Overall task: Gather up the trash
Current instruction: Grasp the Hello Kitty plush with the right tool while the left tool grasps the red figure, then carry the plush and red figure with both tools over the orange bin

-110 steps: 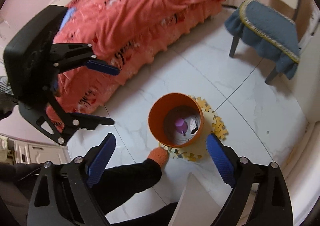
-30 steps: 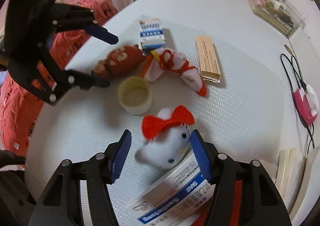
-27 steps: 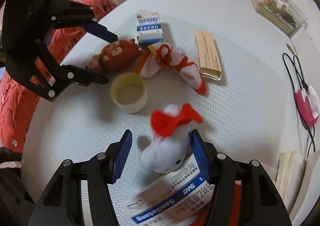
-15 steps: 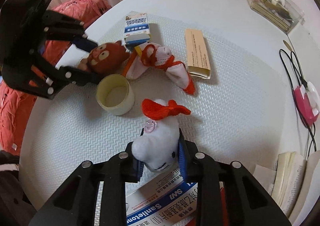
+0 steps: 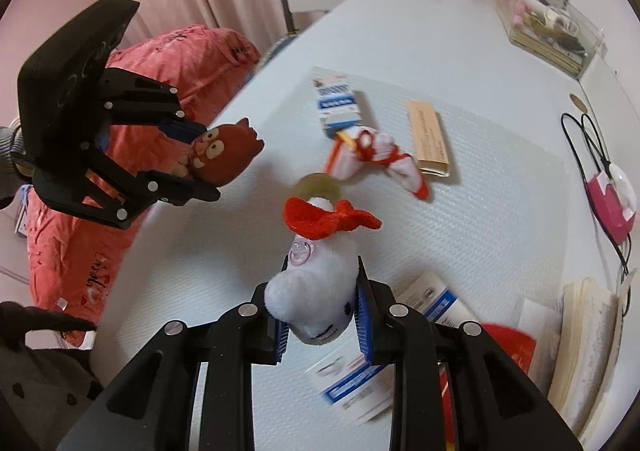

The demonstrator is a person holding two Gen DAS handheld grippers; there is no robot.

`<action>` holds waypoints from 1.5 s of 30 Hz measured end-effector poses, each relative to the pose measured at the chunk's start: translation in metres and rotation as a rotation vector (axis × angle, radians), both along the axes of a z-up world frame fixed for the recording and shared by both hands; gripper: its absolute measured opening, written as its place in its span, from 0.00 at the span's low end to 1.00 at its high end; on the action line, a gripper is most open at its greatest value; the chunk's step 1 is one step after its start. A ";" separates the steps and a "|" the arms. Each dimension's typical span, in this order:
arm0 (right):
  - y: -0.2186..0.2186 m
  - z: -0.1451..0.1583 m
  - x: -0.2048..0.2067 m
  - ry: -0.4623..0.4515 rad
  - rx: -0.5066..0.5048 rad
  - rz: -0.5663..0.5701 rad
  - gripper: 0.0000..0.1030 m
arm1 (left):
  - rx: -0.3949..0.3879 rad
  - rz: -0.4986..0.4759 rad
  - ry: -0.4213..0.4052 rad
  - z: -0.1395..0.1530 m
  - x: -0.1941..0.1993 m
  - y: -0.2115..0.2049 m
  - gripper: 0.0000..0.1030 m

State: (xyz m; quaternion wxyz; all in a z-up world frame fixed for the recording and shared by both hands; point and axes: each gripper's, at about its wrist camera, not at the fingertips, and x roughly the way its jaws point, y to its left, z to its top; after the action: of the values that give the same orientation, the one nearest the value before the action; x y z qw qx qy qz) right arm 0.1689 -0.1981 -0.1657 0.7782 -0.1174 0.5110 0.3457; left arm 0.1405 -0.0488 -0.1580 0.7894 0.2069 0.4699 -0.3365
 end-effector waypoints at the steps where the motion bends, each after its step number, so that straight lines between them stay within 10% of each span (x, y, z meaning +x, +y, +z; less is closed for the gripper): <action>1: 0.001 0.003 -0.005 -0.004 0.003 0.005 0.26 | 0.002 0.003 -0.006 0.003 -0.006 0.001 0.41; 20: 0.088 0.036 -0.079 -0.018 0.078 0.238 0.27 | -0.005 0.212 -0.055 0.035 -0.103 0.061 0.41; 45: 0.347 -0.006 -0.121 0.055 0.075 0.585 0.27 | -0.042 0.613 0.017 -0.008 -0.159 0.235 0.41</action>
State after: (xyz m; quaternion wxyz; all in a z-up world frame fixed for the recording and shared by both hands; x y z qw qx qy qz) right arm 0.0480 0.1486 -0.1717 0.6350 -0.2213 0.4633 0.5772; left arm -0.0181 0.1858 -0.1665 0.8542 0.0365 0.5101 -0.0942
